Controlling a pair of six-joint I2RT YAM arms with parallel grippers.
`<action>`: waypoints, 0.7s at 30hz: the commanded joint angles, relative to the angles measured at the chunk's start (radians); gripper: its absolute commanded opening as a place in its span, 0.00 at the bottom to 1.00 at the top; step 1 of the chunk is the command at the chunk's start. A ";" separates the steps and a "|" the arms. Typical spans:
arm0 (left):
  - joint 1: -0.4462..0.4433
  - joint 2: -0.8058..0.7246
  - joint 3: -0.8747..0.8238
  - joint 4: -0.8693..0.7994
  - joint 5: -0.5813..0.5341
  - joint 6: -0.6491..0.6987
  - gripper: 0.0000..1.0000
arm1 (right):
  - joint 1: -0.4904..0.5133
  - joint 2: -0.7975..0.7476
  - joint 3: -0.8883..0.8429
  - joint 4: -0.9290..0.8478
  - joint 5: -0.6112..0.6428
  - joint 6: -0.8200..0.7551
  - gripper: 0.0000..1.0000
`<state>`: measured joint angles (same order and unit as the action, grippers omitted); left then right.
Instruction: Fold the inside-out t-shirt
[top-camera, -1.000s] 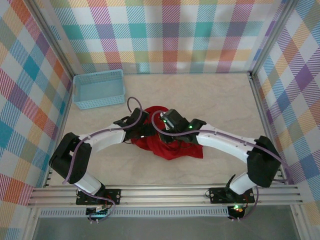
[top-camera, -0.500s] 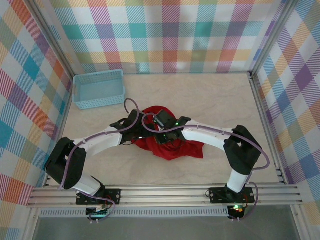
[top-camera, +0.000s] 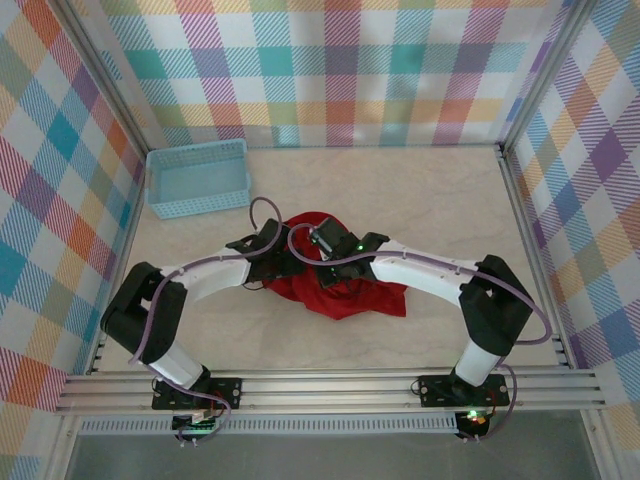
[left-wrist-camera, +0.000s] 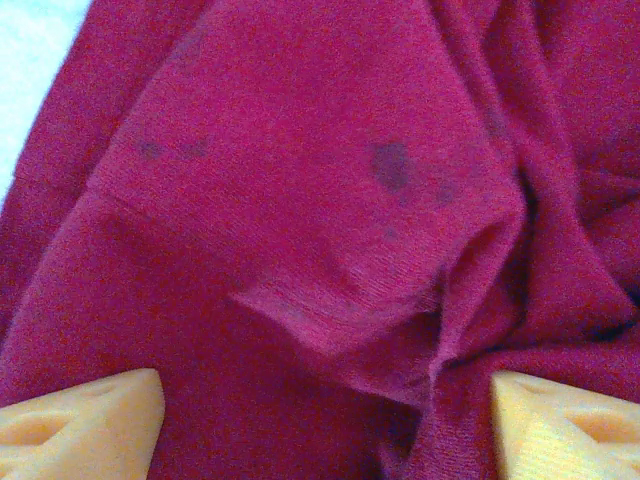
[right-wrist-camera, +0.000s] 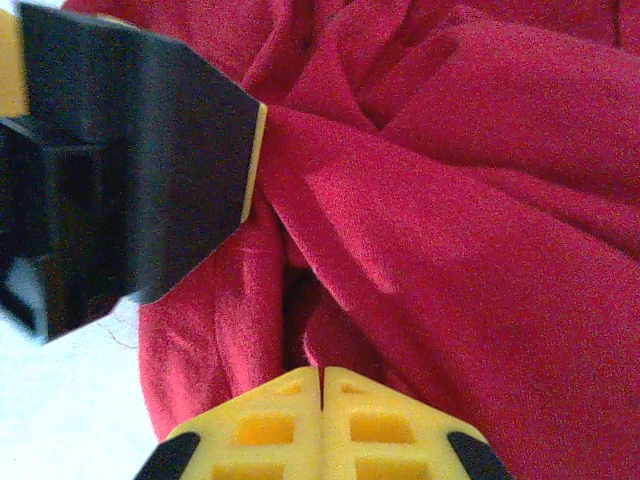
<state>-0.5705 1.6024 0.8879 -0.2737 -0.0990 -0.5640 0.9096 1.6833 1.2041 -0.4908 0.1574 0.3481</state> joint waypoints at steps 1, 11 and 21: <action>0.015 0.027 0.040 -0.068 -0.046 -0.005 0.79 | 0.004 -0.039 -0.025 -0.011 0.007 -0.003 0.00; 0.038 -0.045 0.020 -0.039 -0.046 -0.004 1.00 | 0.005 -0.441 -0.164 -0.084 0.040 -0.050 0.00; 0.067 0.053 0.067 -0.030 -0.010 -0.028 1.00 | -0.020 -0.863 -0.328 -0.289 0.285 0.104 0.00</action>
<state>-0.5148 1.6226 0.9276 -0.3000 -0.1093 -0.5716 0.8986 0.8768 0.9081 -0.6621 0.3305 0.3698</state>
